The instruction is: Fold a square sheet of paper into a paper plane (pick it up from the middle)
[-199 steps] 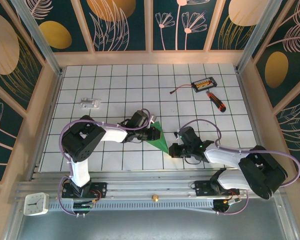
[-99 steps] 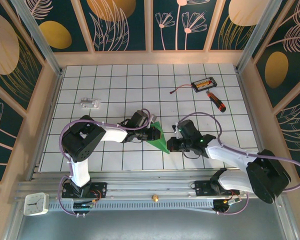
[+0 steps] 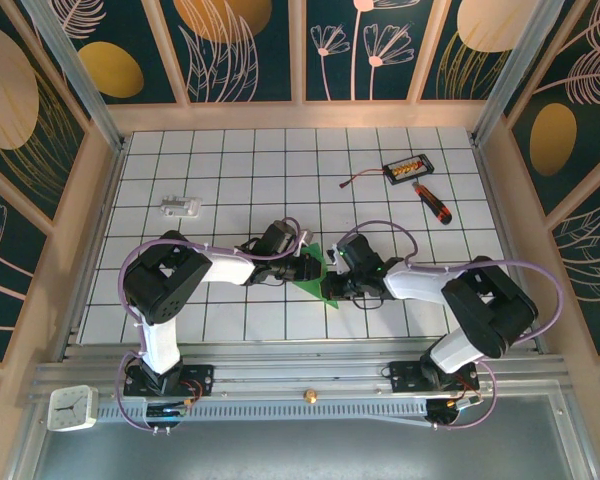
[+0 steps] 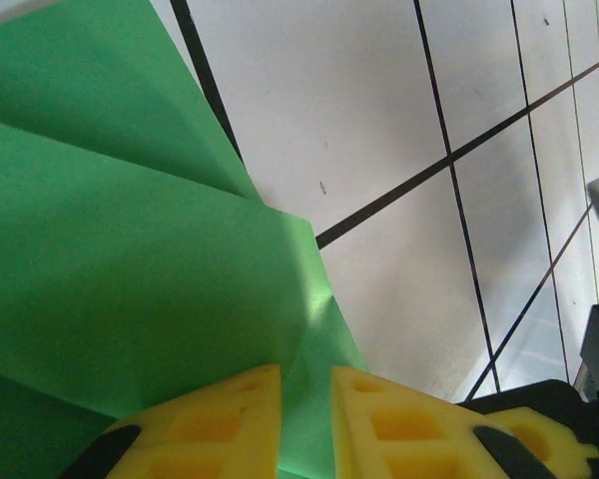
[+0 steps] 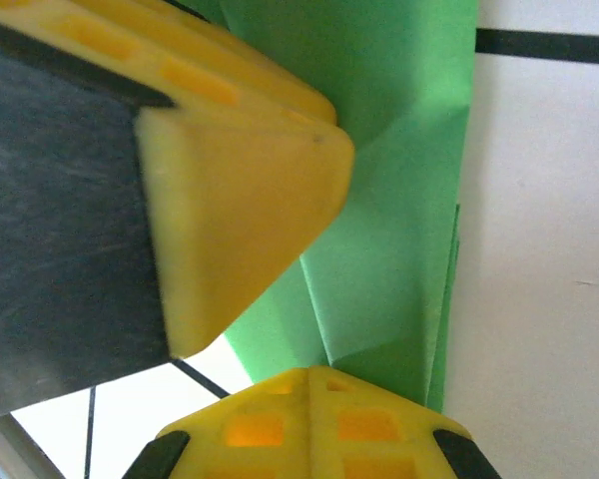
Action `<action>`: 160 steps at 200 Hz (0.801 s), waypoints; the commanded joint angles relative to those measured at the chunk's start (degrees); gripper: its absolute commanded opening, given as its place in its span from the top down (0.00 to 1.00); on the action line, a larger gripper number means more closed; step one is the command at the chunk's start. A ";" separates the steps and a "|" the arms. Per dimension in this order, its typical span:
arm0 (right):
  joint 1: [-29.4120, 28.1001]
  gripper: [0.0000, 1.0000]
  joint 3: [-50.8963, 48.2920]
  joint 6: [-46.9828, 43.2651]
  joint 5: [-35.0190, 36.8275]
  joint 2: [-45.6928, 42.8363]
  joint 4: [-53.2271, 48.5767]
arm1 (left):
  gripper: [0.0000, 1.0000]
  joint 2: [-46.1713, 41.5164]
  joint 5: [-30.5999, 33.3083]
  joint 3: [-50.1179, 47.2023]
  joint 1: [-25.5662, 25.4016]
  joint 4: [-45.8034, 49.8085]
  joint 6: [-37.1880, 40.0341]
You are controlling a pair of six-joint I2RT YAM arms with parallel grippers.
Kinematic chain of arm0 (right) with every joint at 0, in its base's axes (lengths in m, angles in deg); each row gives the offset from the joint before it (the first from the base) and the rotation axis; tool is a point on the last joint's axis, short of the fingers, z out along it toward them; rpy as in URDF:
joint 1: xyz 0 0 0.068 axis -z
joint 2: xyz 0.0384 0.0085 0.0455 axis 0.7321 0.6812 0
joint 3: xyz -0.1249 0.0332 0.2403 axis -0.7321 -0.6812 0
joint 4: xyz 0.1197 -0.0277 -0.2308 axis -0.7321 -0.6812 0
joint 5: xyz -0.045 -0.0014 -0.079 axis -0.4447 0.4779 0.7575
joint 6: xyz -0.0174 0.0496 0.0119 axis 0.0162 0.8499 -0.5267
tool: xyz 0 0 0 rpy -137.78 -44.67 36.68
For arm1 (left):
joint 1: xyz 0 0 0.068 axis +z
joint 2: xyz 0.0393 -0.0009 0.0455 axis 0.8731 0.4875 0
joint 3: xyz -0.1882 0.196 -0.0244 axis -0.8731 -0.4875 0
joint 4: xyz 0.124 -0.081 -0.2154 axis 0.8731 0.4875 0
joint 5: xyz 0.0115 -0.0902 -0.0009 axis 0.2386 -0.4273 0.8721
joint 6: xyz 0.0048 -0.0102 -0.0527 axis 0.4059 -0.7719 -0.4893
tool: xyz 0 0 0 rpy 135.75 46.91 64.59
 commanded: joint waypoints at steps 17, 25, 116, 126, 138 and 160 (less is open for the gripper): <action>0.80 0.99 -2.42 -1.62 -0.26 0.02 -0.04 | 0.78 2.49 2.23 -0.40 0.46 4.48 1.55; 0.93 0.99 -2.95 -1.60 -0.17 -0.43 -0.32 | 0.78 2.49 2.23 -0.45 0.42 4.48 1.63; 2.74 0.99 -6.69 -1.01 0.45 -5.07 -2.49 | 0.79 2.60 2.58 -0.38 0.43 4.81 2.02; 2.74 0.99 -7.33 -0.88 0.58 -5.20 -2.81 | 0.79 2.56 2.62 -0.39 0.44 4.83 2.03; 2.74 0.99 -8.22 -0.66 0.93 -5.71 -3.39 | 0.78 2.53 2.64 -0.39 0.42 4.88 2.12; 2.78 0.99 -9.80 0.41 1.66 -7.01 -4.74 | 0.79 2.48 2.75 -0.39 0.40 4.97 2.17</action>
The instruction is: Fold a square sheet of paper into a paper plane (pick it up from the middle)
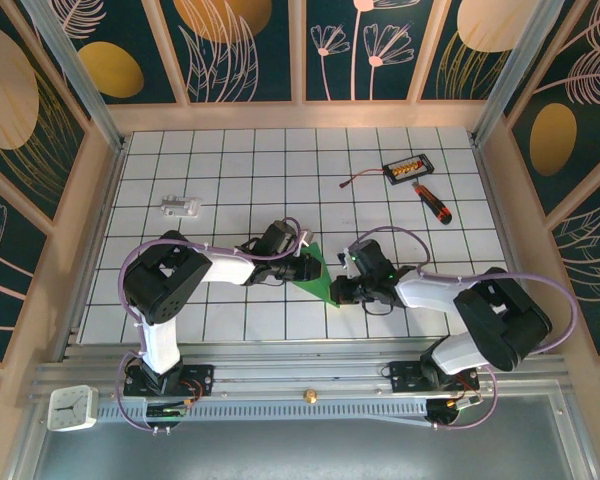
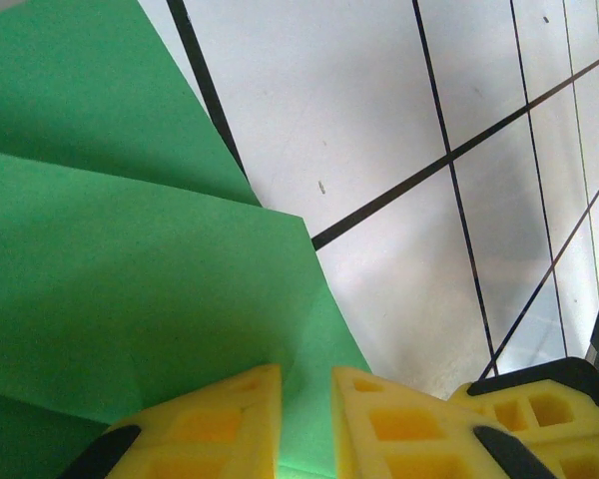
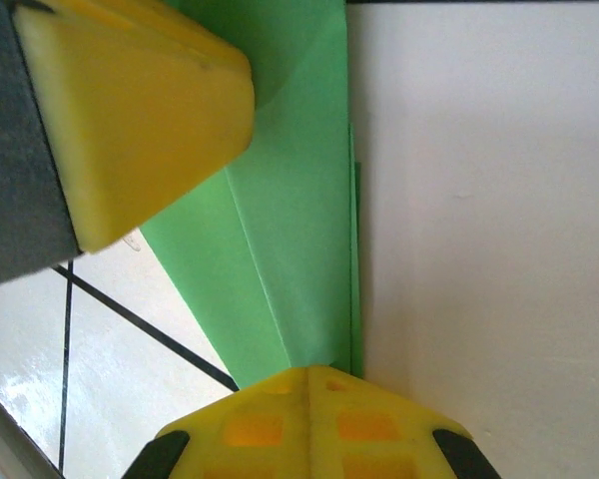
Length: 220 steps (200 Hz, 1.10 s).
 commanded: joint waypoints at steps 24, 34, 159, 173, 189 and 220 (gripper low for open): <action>0.33 0.99 -4.68 1.88 1.69 -2.19 -8.02 | 0.78 2.43 2.71 -0.28 0.49 5.00 1.78; 0.27 0.99 -5.26 2.39 1.55 -2.71 -8.67 | 0.78 2.25 2.75 -0.30 0.41 5.07 1.79; 0.71 1.00 6.42 0.49 -6.97 1.98 2.10 | 0.78 2.76 2.49 -0.12 0.45 4.88 1.55; 0.81 1.00 7.38 -0.30 -7.34 4.53 3.04 | 0.78 2.76 2.40 -0.04 0.42 4.90 1.48; 0.80 1.00 8.11 -0.81 -7.49 6.97 4.23 | 0.78 2.76 2.40 -0.04 0.45 4.82 1.55; 1.96 1.00 6.55 -1.34 -7.07 9.65 4.17 | 0.78 2.50 2.48 -0.09 0.51 5.08 1.64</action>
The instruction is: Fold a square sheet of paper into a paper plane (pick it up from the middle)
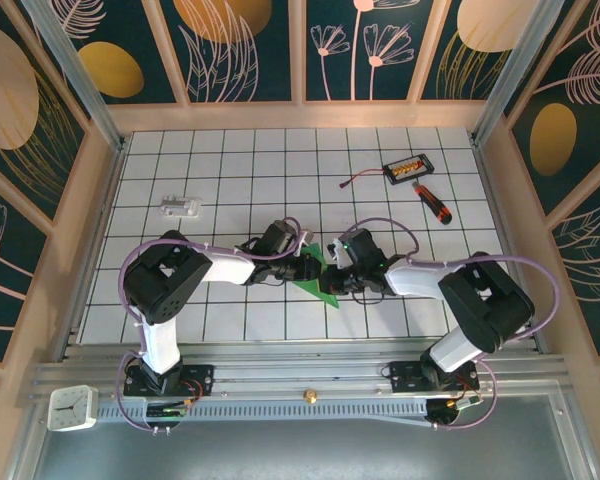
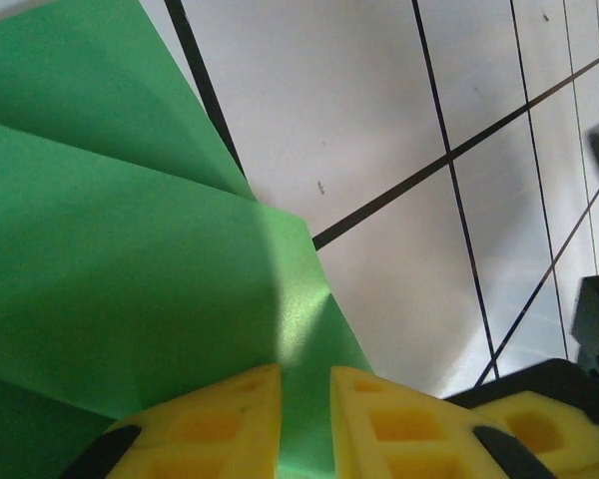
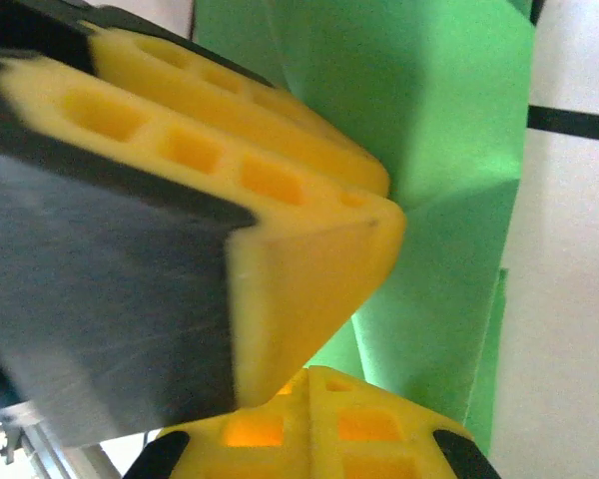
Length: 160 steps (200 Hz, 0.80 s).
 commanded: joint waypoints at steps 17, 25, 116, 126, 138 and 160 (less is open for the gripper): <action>1.81 1.00 -2.14 -1.63 -0.01 1.53 0.03 | 0.78 2.34 2.77 -0.29 0.48 4.98 1.57; 1.90 1.00 -2.93 -1.80 0.09 1.20 -0.78 | 0.78 2.38 2.77 -0.27 0.44 4.99 1.63; 2.16 1.00 -12.48 1.79 0.74 -6.70 -6.32 | 0.78 2.53 3.17 -0.32 0.54 5.32 2.07; 2.22 1.00 -13.30 2.60 1.13 -7.52 -6.71 | 0.79 2.47 3.30 -0.31 0.55 5.26 2.13; 2.17 1.00 -14.31 3.70 1.14 -8.49 -6.74 | 0.78 2.43 3.32 -0.31 0.51 5.35 2.13; 2.16 1.00 -15.34 4.71 1.22 -9.78 -7.09 | 0.78 2.51 3.29 -0.26 0.49 5.31 2.17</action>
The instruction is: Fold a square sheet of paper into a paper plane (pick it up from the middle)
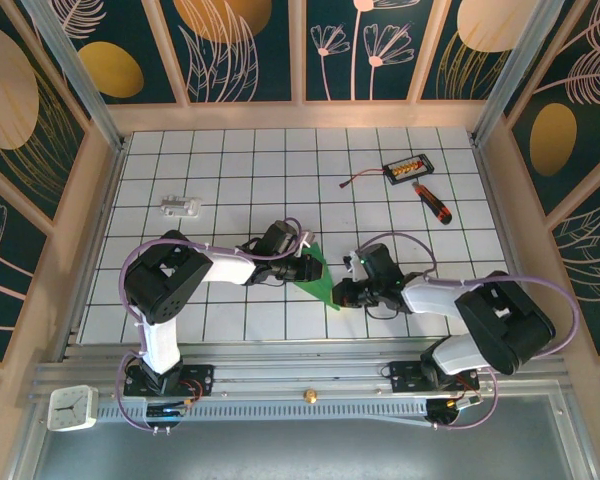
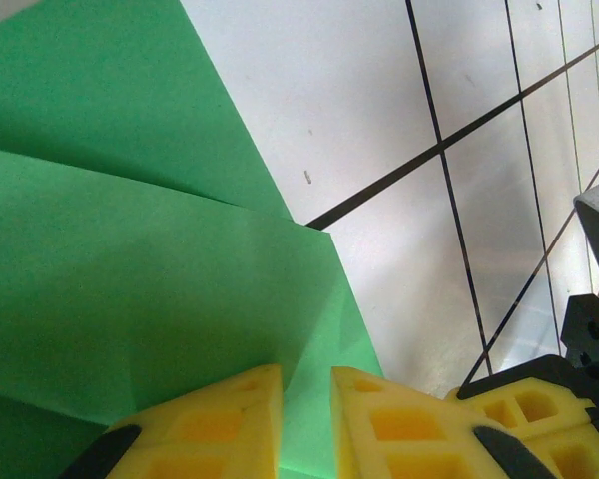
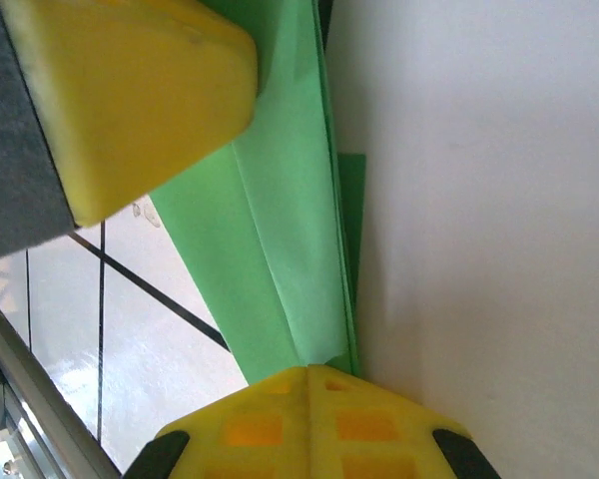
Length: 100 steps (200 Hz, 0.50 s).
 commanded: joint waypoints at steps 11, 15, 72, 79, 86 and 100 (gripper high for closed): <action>0.16 1.00 -3.69 2.23 1.39 -1.11 -10.81 | 0.78 2.45 4.20 -0.45 0.68 5.15 2.13; 0.17 1.00 -3.68 2.13 1.40 -1.33 -11.00 | 0.78 2.48 4.20 -0.44 0.67 5.19 2.08; -0.71 1.00 0.54 -0.43 0.54 -4.31 -14.43 | 0.79 2.42 4.28 -0.41 0.65 5.25 2.13; -0.68 1.00 1.69 -0.89 0.59 -4.62 -15.44 | 0.78 2.41 4.29 -0.36 0.64 5.28 2.13; -0.66 1.00 2.75 -1.29 1.03 -4.93 -16.33 | 0.78 2.39 4.22 -0.36 0.65 5.28 2.12; -0.64 1.00 4.03 -1.50 1.50 -5.64 -16.66 | 0.78 2.36 4.20 -0.32 0.66 5.19 2.10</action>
